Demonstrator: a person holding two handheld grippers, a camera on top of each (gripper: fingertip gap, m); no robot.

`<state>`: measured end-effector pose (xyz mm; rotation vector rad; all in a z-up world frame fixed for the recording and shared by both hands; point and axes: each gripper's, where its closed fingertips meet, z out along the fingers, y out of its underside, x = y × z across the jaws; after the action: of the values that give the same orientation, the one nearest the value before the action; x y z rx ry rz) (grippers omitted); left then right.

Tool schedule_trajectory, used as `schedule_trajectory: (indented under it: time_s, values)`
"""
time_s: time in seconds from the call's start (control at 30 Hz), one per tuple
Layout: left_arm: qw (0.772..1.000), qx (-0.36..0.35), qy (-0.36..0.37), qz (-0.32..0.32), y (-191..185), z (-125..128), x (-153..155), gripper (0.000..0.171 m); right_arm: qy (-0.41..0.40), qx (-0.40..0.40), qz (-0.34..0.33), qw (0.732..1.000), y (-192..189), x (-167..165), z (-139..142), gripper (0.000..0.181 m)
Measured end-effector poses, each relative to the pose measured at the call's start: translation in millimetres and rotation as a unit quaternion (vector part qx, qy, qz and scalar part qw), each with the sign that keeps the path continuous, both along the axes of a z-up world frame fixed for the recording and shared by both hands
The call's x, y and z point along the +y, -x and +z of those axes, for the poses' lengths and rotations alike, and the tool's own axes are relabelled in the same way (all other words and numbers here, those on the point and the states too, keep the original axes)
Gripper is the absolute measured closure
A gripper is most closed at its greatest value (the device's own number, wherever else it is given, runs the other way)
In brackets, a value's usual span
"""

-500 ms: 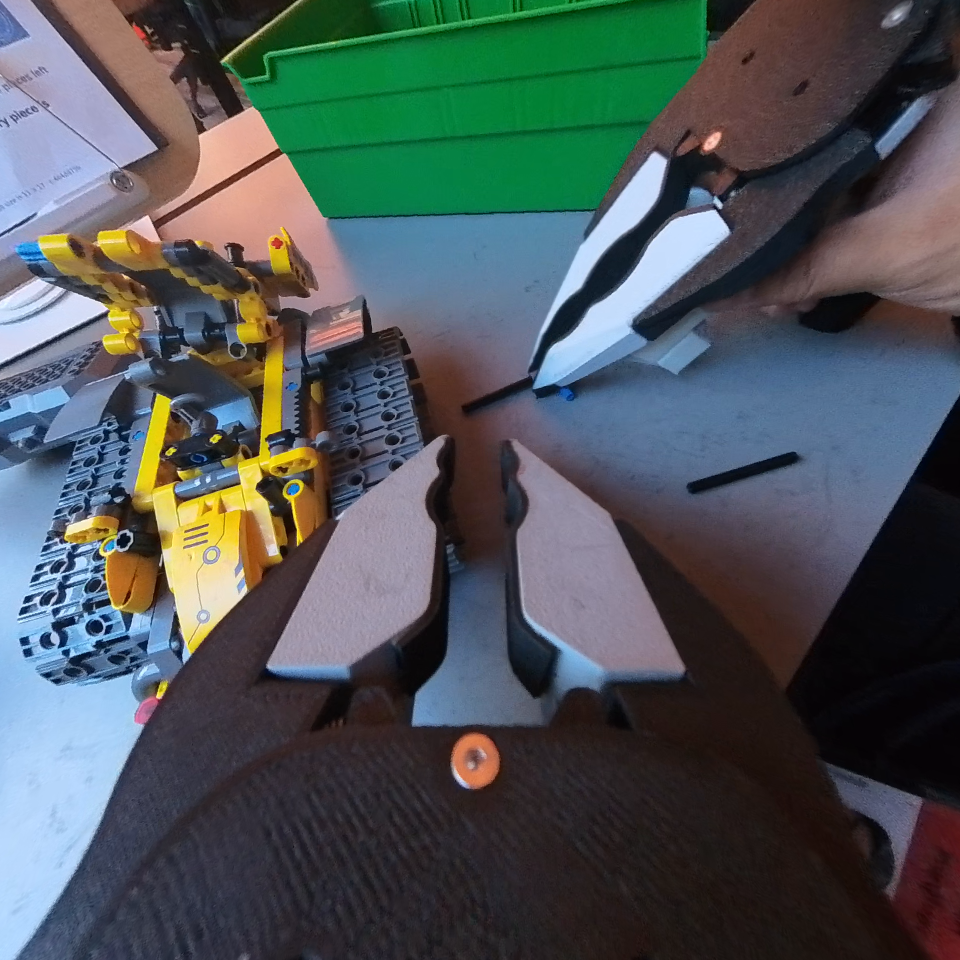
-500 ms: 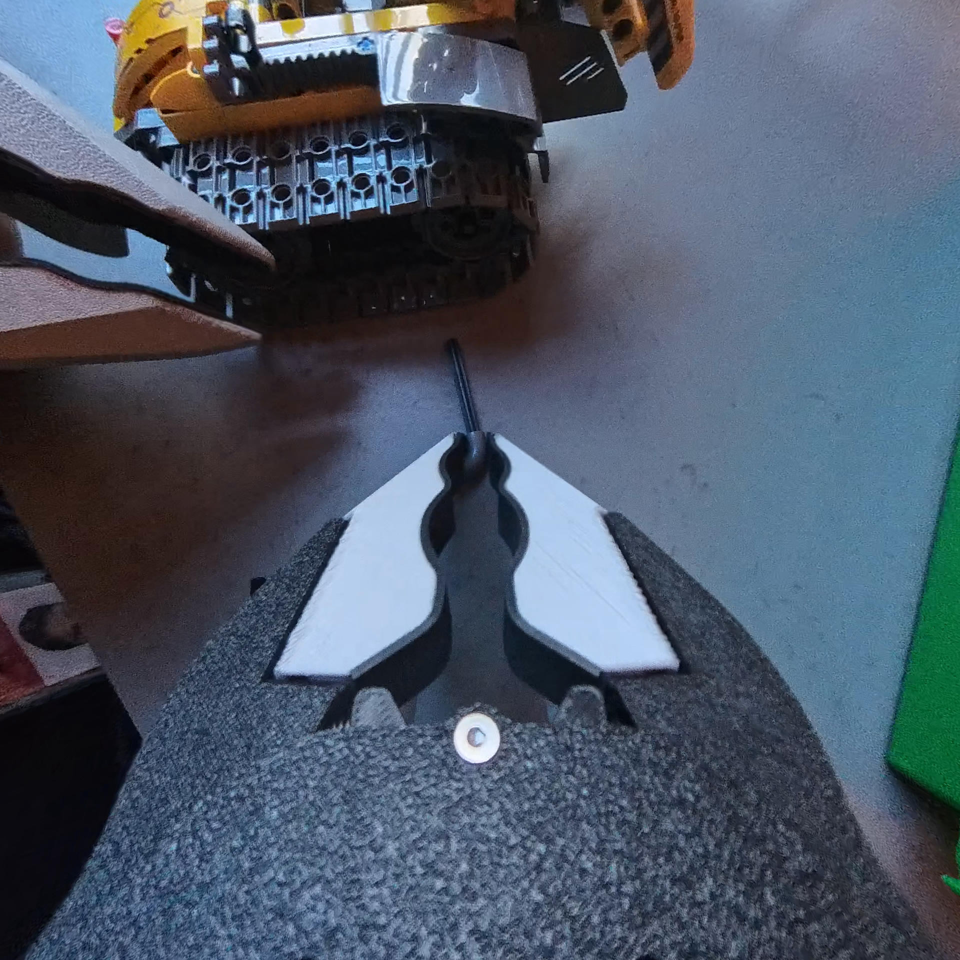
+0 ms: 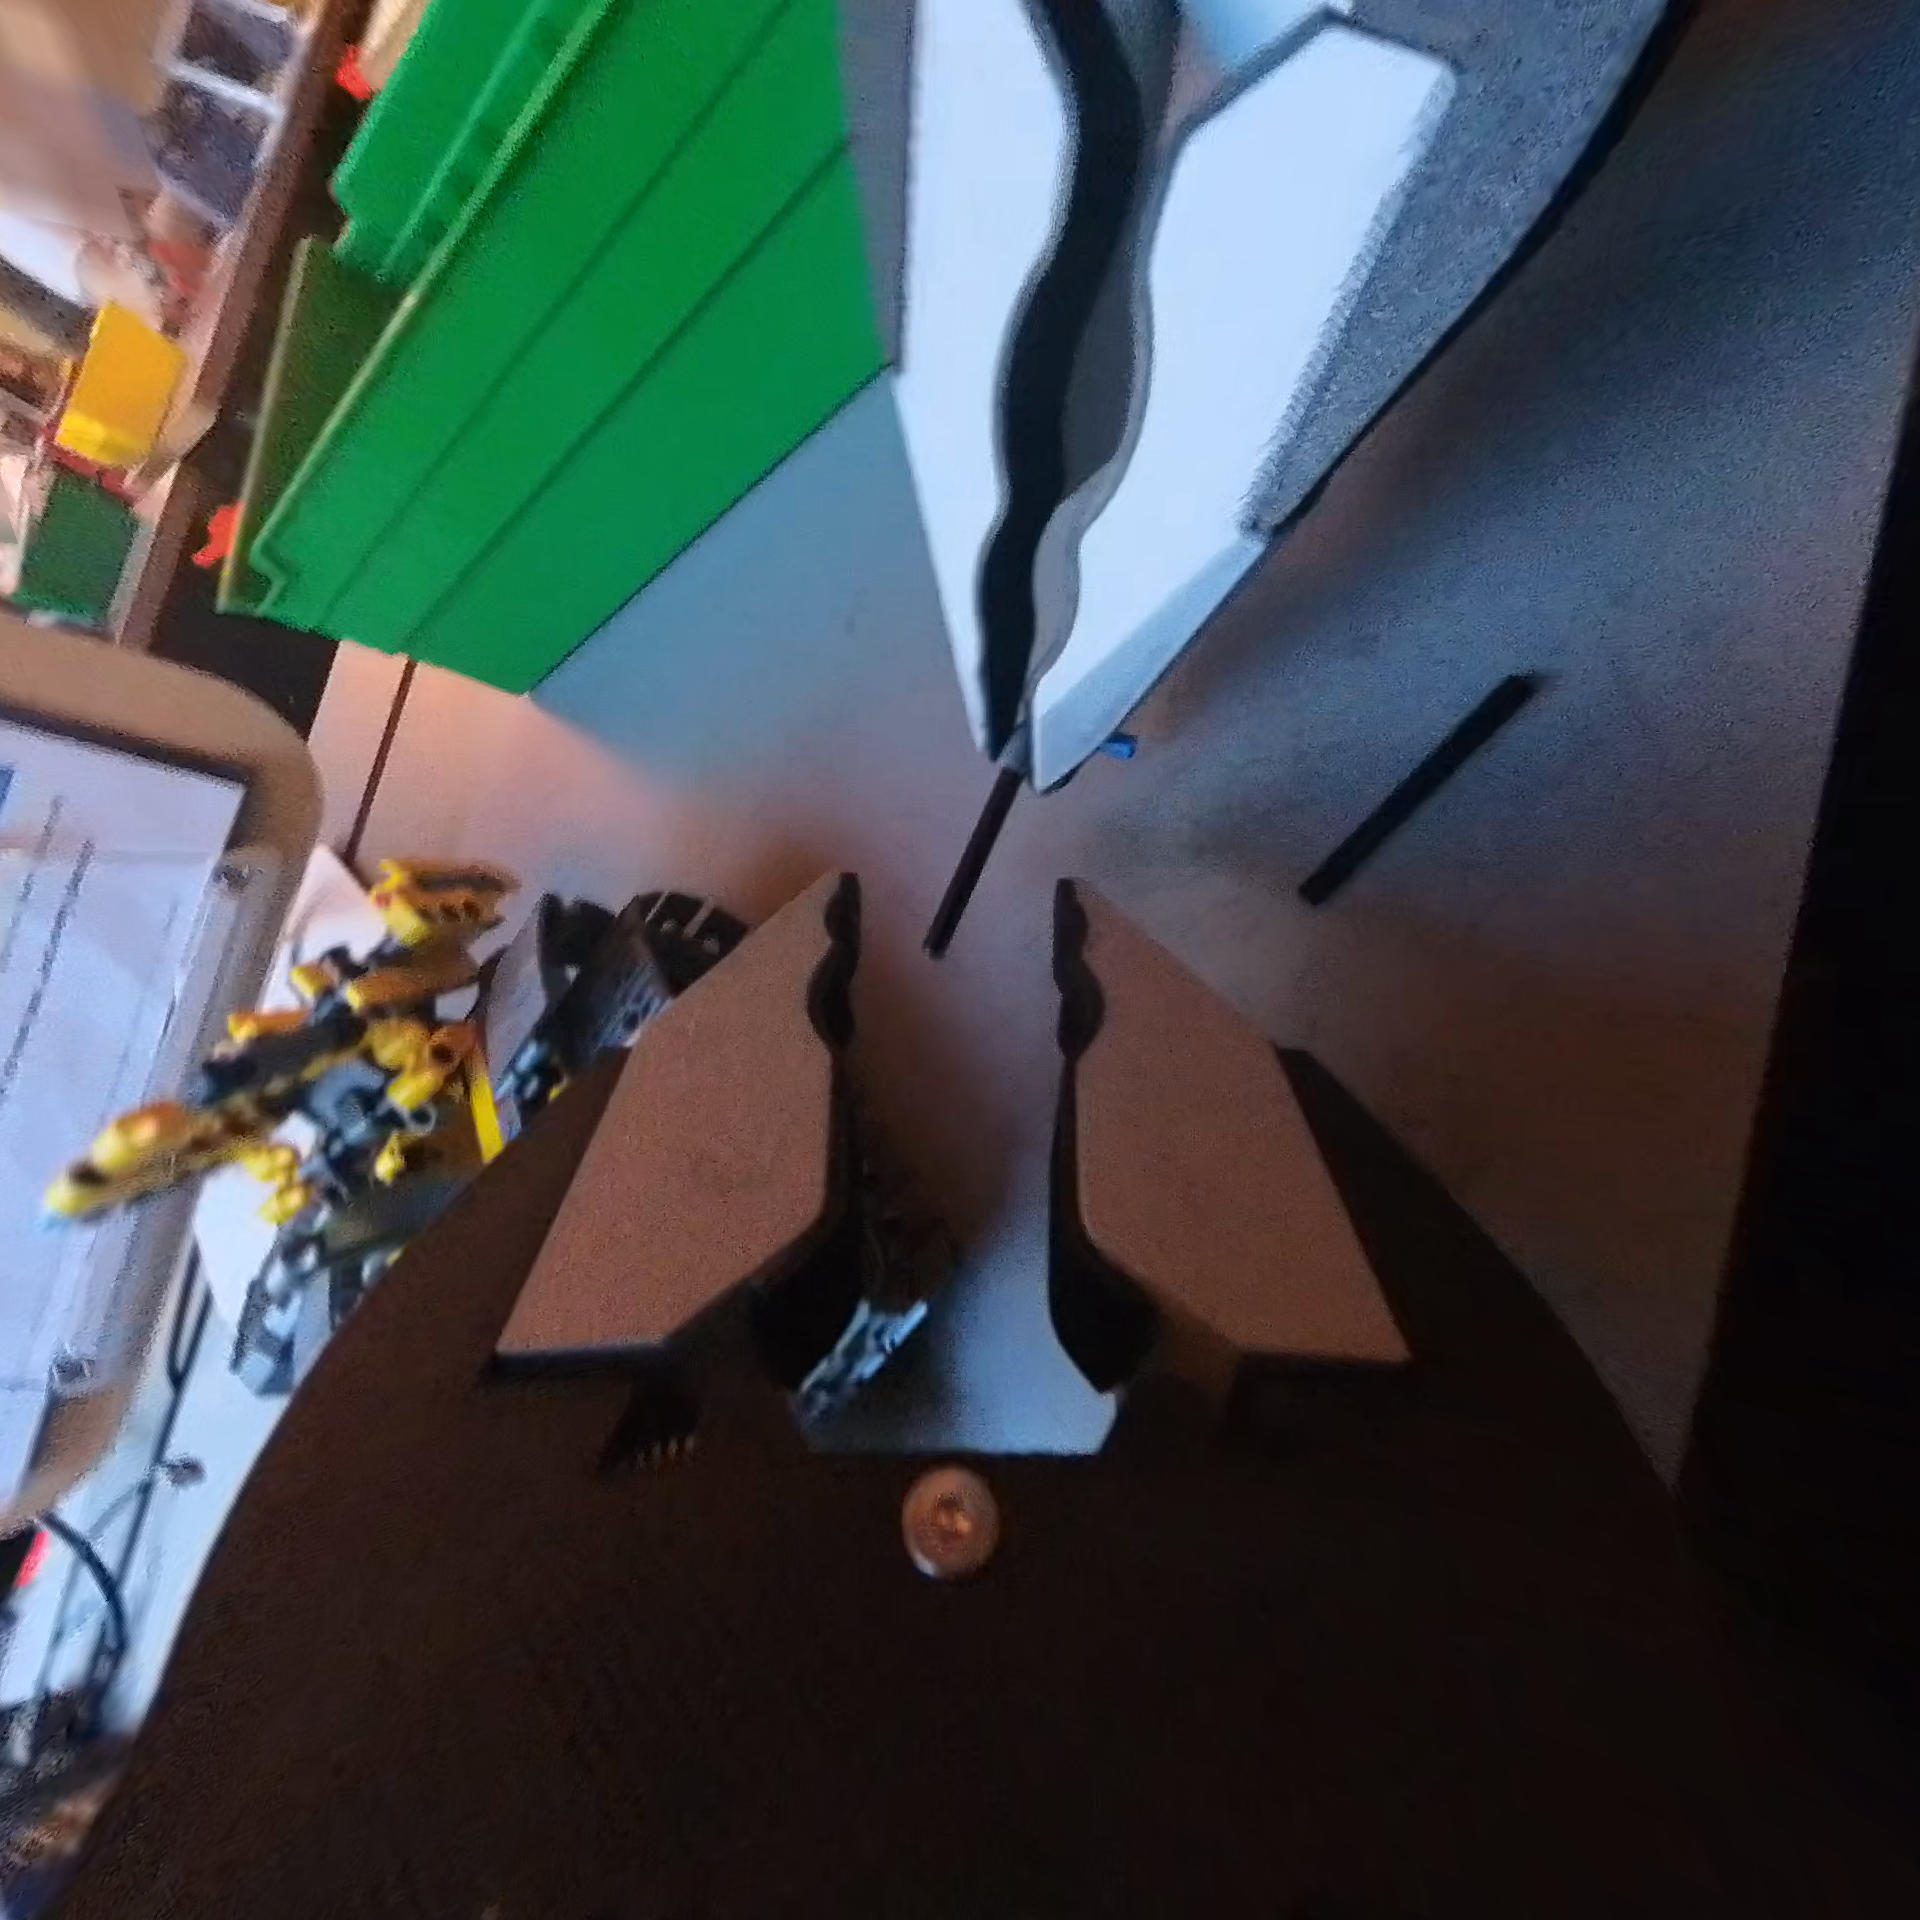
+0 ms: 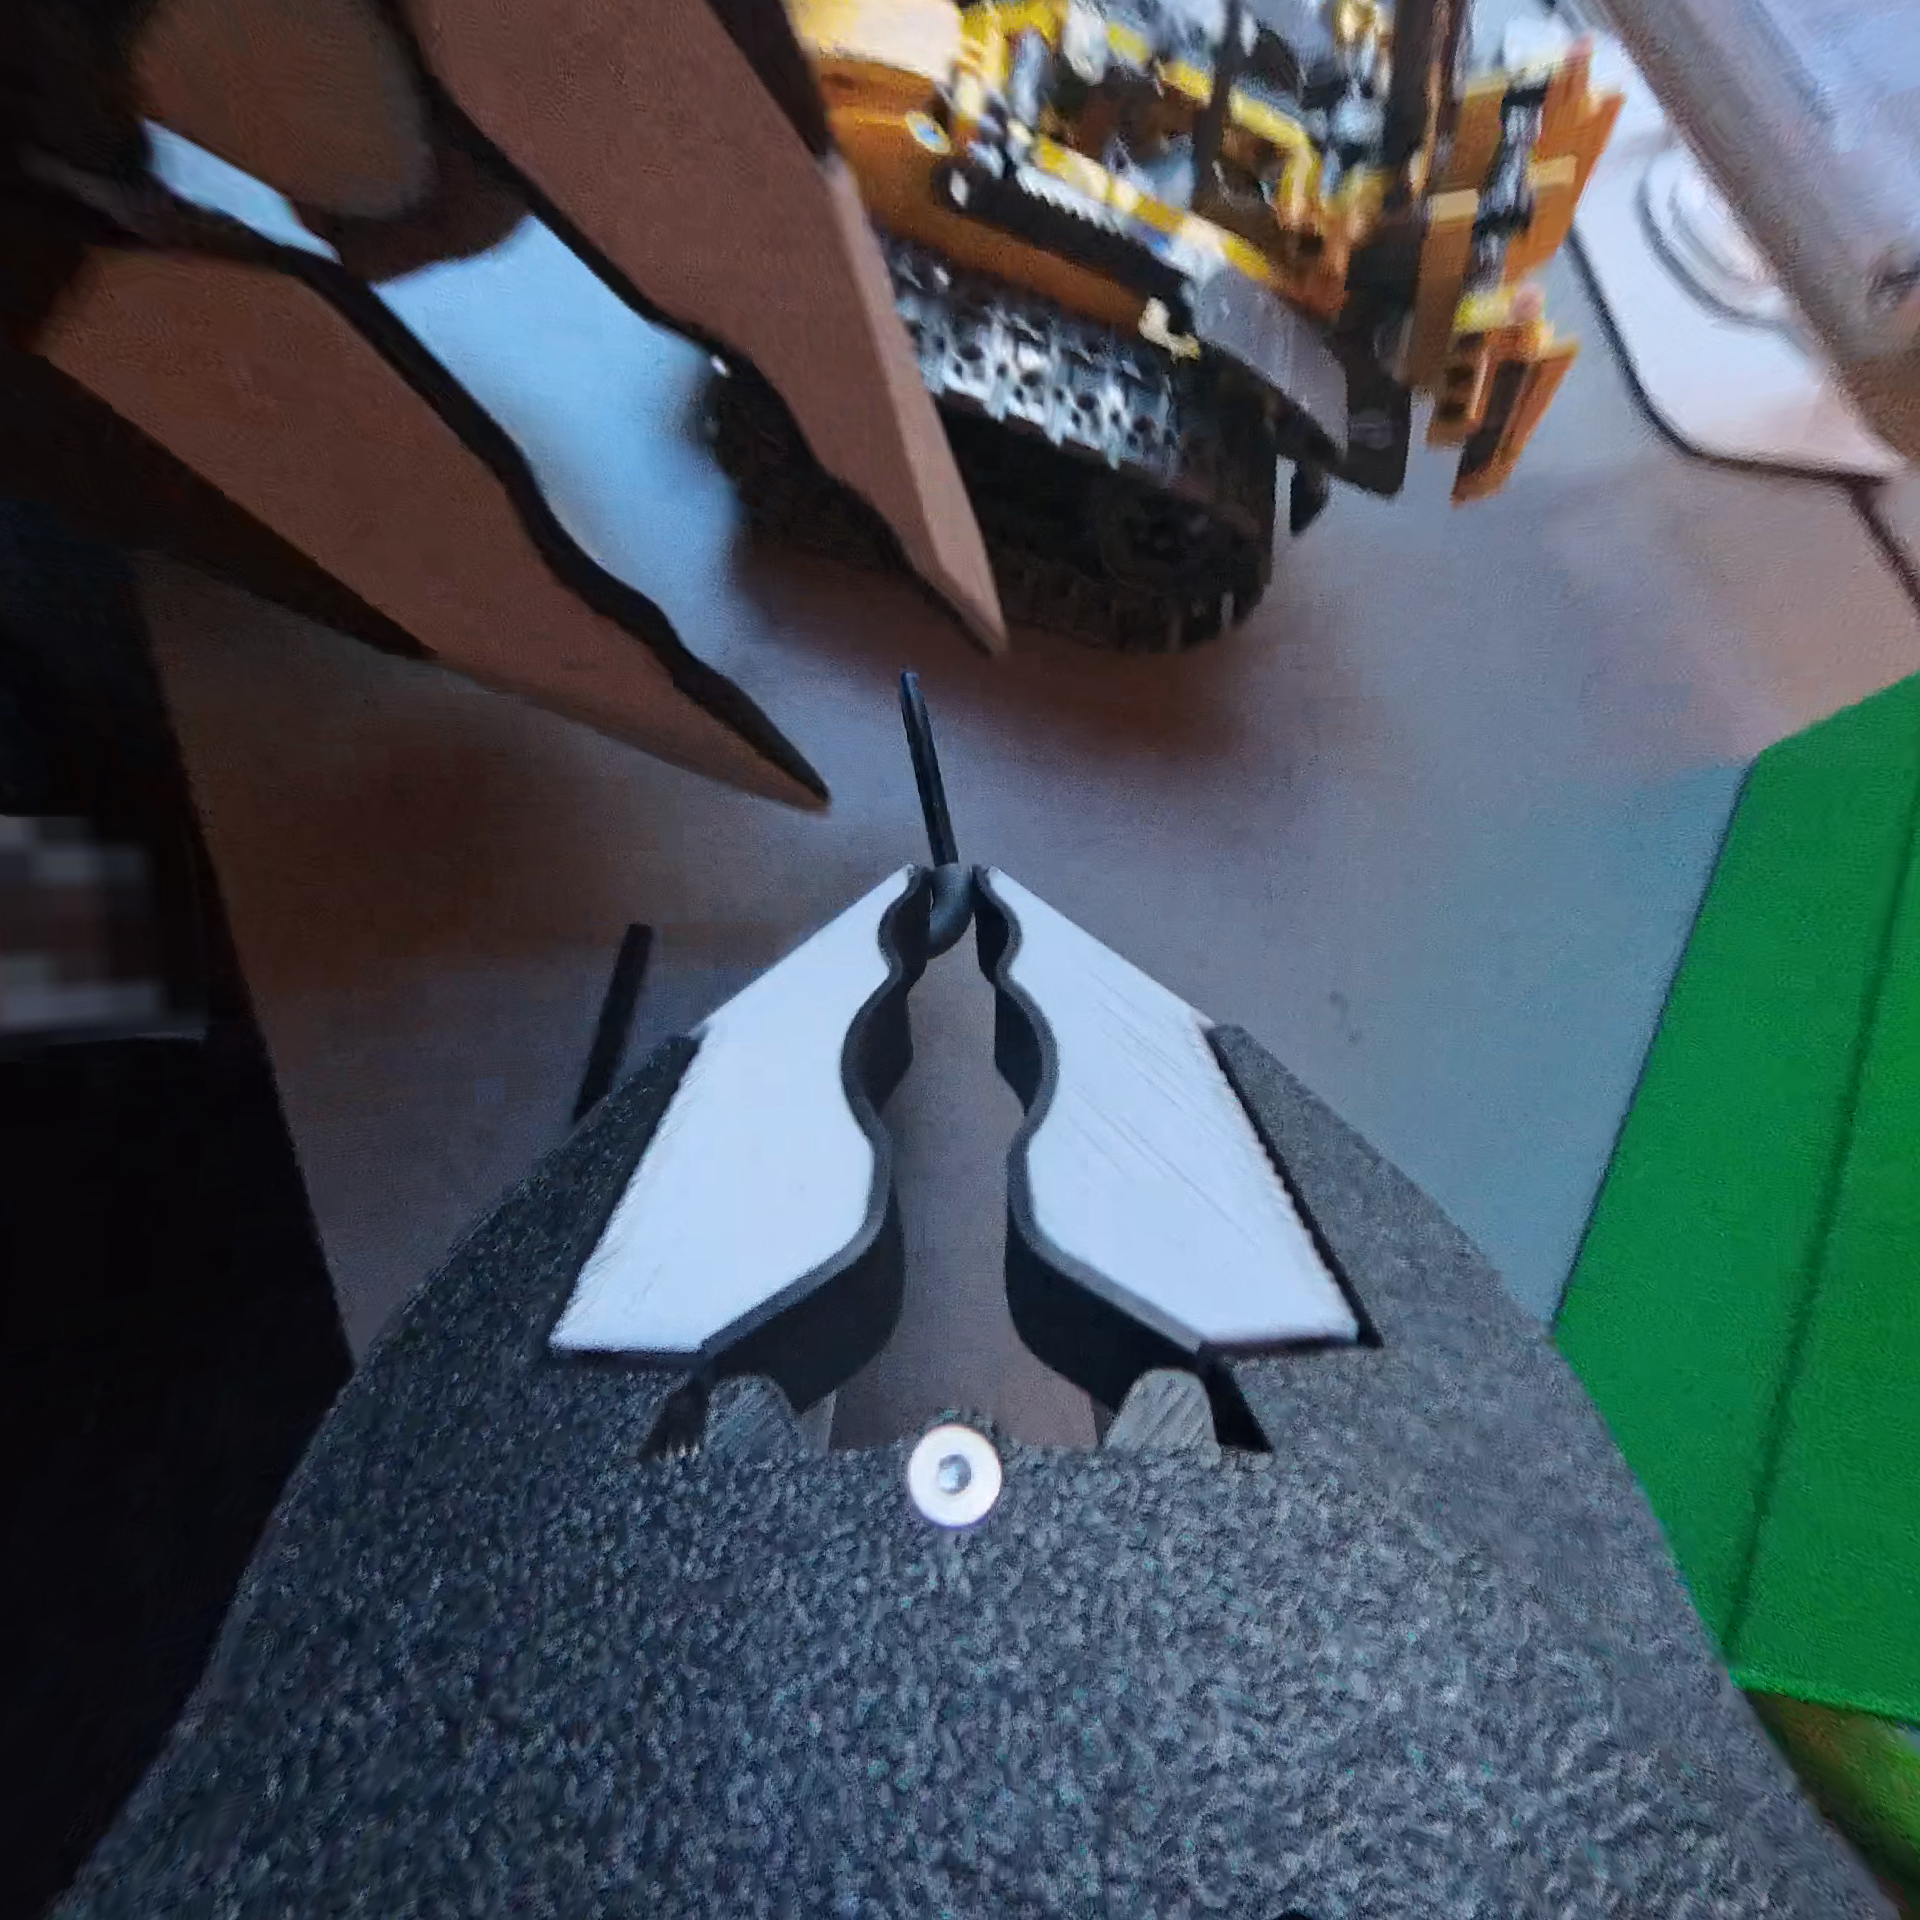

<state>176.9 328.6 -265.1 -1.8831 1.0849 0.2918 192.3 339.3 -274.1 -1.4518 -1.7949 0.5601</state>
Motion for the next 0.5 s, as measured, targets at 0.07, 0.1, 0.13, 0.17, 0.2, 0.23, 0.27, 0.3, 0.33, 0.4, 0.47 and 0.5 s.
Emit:
schedule_trajectory:
  time_s: [0.07,0.1,0.13,0.17,0.2,0.23,0.27,0.3,0.33,0.4,0.47,0.5]
  values:
    - [1.0,0.021,0.007,-0.014,-5,-4,4,0.141,-0.025,0.019,0.019,0.999,2,-8,8,0.176]
    - [0.999,0.029,0.011,-0.018,-6,-6,6,0.147,-0.035,0.028,0.03,0.999,3,-11,12,0.175]
    - [0.999,0.038,0.013,-0.021,-6,-7,7,0.153,-0.044,0.033,0.036,0.998,3,-13,15,0.175]
    - [0.999,0.044,0.011,-0.023,-5,-7,7,0.158,-0.055,0.033,0.037,0.997,2,-13,16,0.175]
    - [0.999,0.041,0.009,-0.026,-6,-7,6,0.164,-0.065,0.035,0.035,0.997,2,-11,17,0.175]
    - [0.999,0.029,-0.004,-0.02,-7,-4,8,0.17,-0.074,0.041,0.027,0.996,2,-8,20,0.174]
    - [1.0,0.017,-0.019,-0.012,-7,-1,9,0.17,-0.072,0.048,0.019,0.996,2,-6,22,0.174]
    - [0.999,0.011,-0.035,-0.003,-6,1,10,0.17,-0.06,0.054,0.009,0.997,2,-5,24,0.173]
    - [0.999,0.007,-0.052,0.005,-5,3,11,0.17,-0.045,0.059,0.0,0.997,3,-4,25,0.172]
    - [0.994,0.008,-0.108,0.01,-5,13,11,0.17,-0.01,0.054,-0.003,0.998,2,-7,24,0.154]
    - [0.99,0.011,-0.141,-0.006,-10,20,6,0.17,0.029,0.035,0.011,0.999,-2,-14,18,0.152]
    - [0.989,0.01,-0.148,-0.021,-13,22,2,0.17,0.034,0.03,0.018,0.999,-4,-16,17,0.158]
